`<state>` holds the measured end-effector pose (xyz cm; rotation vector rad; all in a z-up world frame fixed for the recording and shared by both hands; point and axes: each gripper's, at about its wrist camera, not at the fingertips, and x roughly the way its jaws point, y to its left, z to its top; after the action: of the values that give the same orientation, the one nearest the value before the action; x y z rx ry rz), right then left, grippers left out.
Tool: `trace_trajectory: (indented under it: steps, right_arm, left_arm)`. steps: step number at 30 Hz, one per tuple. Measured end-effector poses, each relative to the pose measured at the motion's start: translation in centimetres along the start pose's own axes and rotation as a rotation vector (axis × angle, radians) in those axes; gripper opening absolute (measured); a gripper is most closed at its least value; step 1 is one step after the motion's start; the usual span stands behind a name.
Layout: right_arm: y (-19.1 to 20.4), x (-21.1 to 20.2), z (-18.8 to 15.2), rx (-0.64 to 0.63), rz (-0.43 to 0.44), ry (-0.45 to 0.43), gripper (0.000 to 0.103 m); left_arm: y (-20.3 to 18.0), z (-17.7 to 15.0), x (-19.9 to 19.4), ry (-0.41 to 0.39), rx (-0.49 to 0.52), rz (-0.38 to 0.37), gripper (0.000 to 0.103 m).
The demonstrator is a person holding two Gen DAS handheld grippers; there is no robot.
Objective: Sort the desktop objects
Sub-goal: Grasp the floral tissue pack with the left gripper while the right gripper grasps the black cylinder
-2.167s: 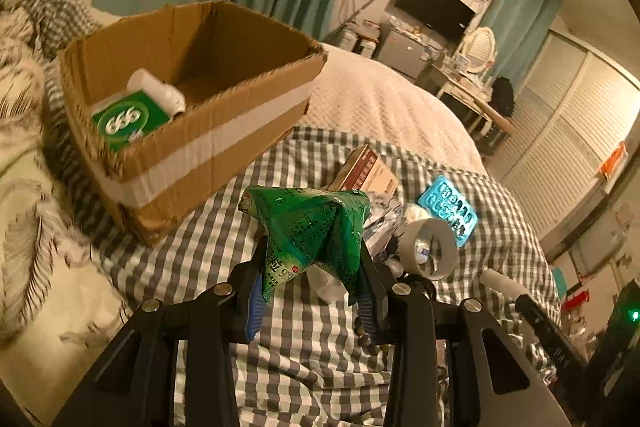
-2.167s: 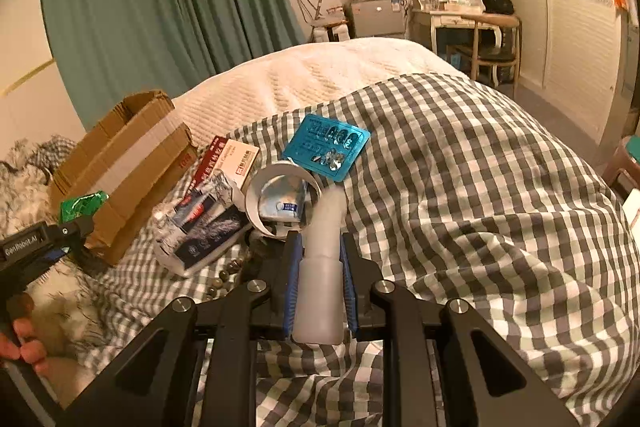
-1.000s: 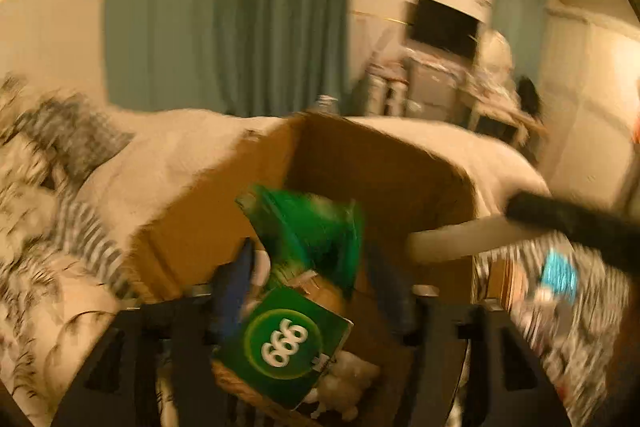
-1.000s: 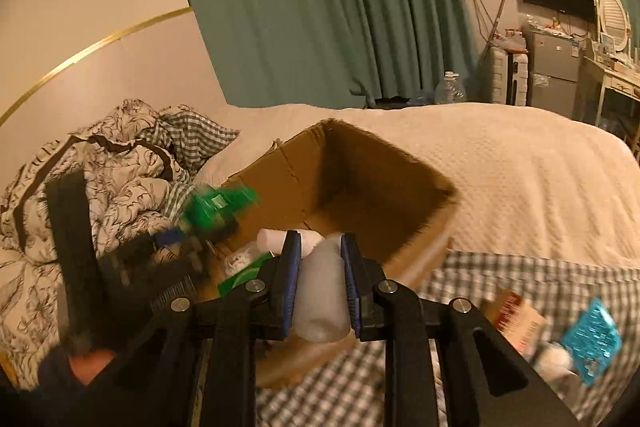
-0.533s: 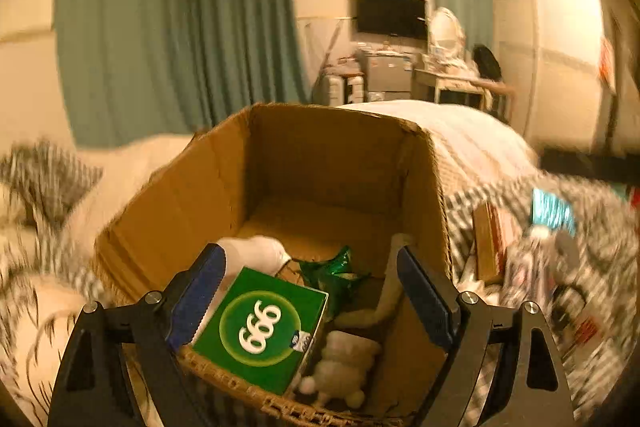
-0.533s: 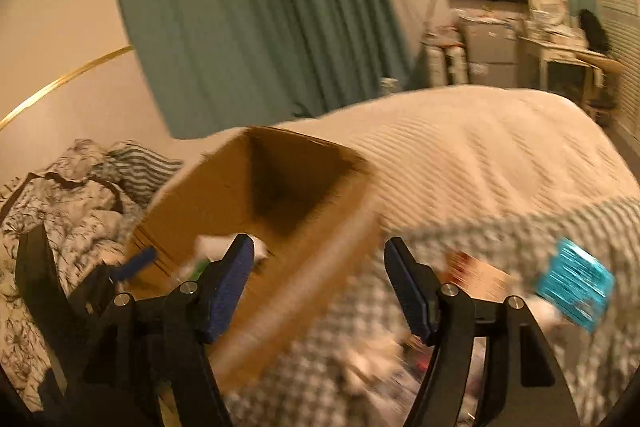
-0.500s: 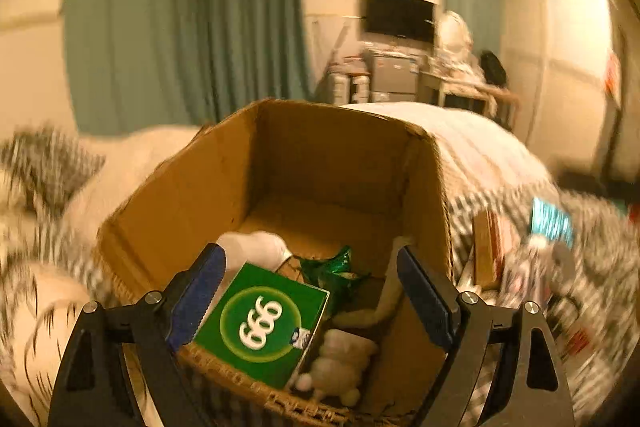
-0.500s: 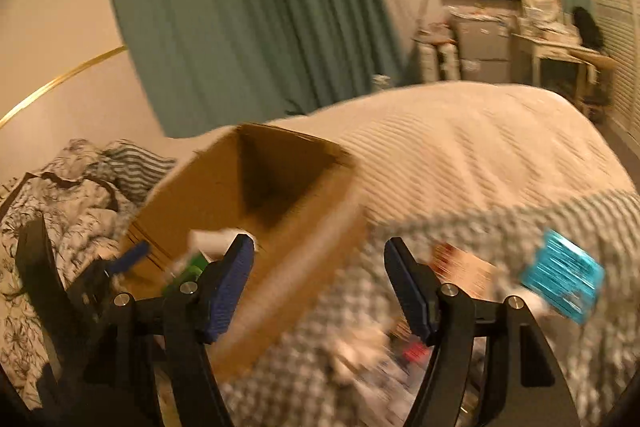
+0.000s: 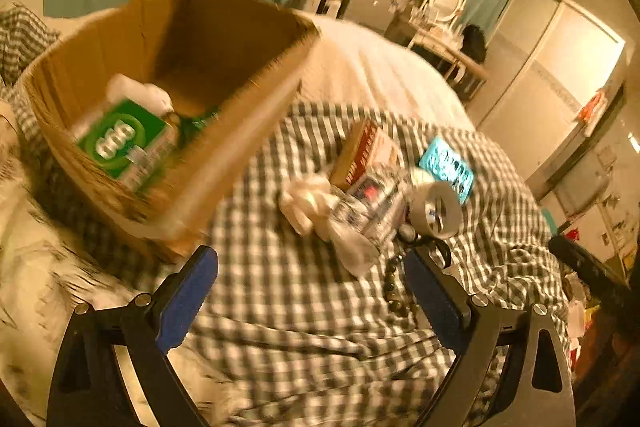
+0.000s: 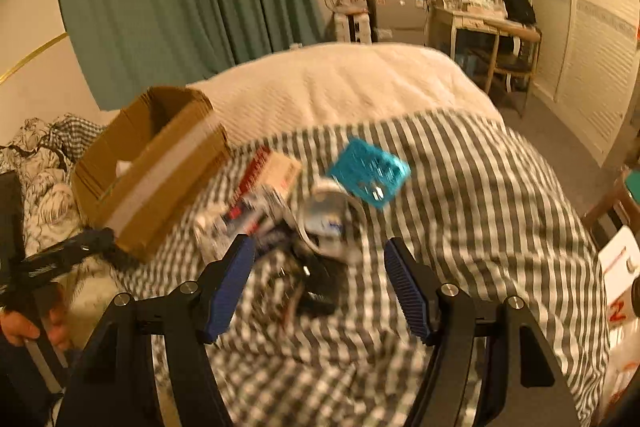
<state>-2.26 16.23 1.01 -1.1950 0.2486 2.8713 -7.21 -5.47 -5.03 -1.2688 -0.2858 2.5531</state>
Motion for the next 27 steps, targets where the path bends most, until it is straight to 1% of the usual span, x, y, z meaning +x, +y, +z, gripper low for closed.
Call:
trace_trajectory:
  steps: [2,3,4,6,7,8,9,11,12,13,15,16,18,19,20,21,22,23,24,25,27]
  right_arm:
    - [-0.8,0.7,-1.0,0.000,0.003,0.020,0.067]
    - [-1.0,1.3,-1.2,-0.003,0.013,0.027,0.067]
    - [-1.3,1.8,-1.4,-0.003,0.021,0.030,0.067]
    - [-2.3,4.2,-1.1,0.020,0.028,0.057,0.067]
    - [-2.4,5.1,-0.9,0.027,0.037,0.069,0.067]
    - [-3.0,7.1,-0.7,0.038,0.056,0.103,0.067]
    - [-3.5,8.5,-0.9,0.047,0.065,0.126,0.067]
    - [-4.2,10.9,-2.3,0.065,0.082,0.144,0.065]
    - [-4.6,11.7,-3.0,0.074,0.102,0.149,0.065]
    - [-5.0,12.5,-3.9,0.086,0.118,0.163,0.065]
    - [-6.0,14.3,-4.9,0.117,0.147,0.223,0.064]
    - [-6.4,14.7,-4.7,0.130,0.163,0.234,0.065]
    - [-6.5,15.1,-4.0,0.132,0.157,0.242,0.065]
    - [-6.2,15.2,-3.6,0.121,0.150,0.240,0.065]
    - [-5.8,15.4,-3.5,0.115,0.151,0.240,0.065]
    - [-5.6,15.5,-3.5,0.116,0.159,0.241,0.065]
    - [-5.4,15.6,-3.5,0.127,0.171,0.243,0.064]
    - [-5.2,15.6,-3.6,0.148,0.189,0.249,0.064]
    - [-5.0,15.7,-3.8,0.169,0.205,0.255,0.064]
    - [-4.9,15.7,-3.9,0.186,0.217,0.262,0.064]
    - [-4.1,15.6,-4.3,0.205,0.232,0.266,0.064]
  left_arm:
    - [-1.5,-0.1,1.2,-0.034,0.011,0.050,0.097]
    - [-2.6,0.2,2.5,-0.070,0.022,0.092,0.097]
    - [-3.3,0.2,3.4,-0.096,0.047,0.110,0.097]
    - [-5.3,0.2,6.2,-0.141,0.109,0.164,0.097]
    - [-5.6,0.1,7.4,-0.139,0.130,0.177,0.097]
    - [-6.0,0.1,8.7,-0.122,0.143,0.185,0.097]
    - [-6.4,0.0,10.9,-0.073,0.171,0.176,0.097]
    - [-6.9,-0.1,13.4,-0.006,0.227,0.139,0.097]
    - [-6.9,-0.2,14.7,0.006,0.262,0.131,0.097]
    - [-6.8,-0.2,15.3,0.002,0.275,0.140,0.097]
    - [-6.3,0.1,16.4,0.010,0.268,0.149,0.097]
    - [-5.9,0.2,16.5,0.015,0.248,0.140,0.097]
    - [-5.4,-0.1,16.1,0.004,0.221,0.117,0.096]
    - [-5.2,-0.3,15.7,-0.003,0.223,0.110,0.090]
    - [-5.2,-0.4,15.4,-0.005,0.227,0.101,0.078]
    - [-5.3,-0.6,15.1,-0.010,0.233,0.081,0.076]
    - [-5.2,-0.7,14.7,-0.018,0.237,0.067,0.070]
    - [-5.2,-0.9,14.3,-0.022,0.241,0.045,0.060]
    - [-5.4,-1.0,14.0,-0.024,0.238,0.018,0.056]
    - [-5.3,-1.1,13.7,-0.027,0.232,-0.002,0.049]
    - [-5.2,-1.4,13.0,-0.029,0.230,-0.030,0.047]
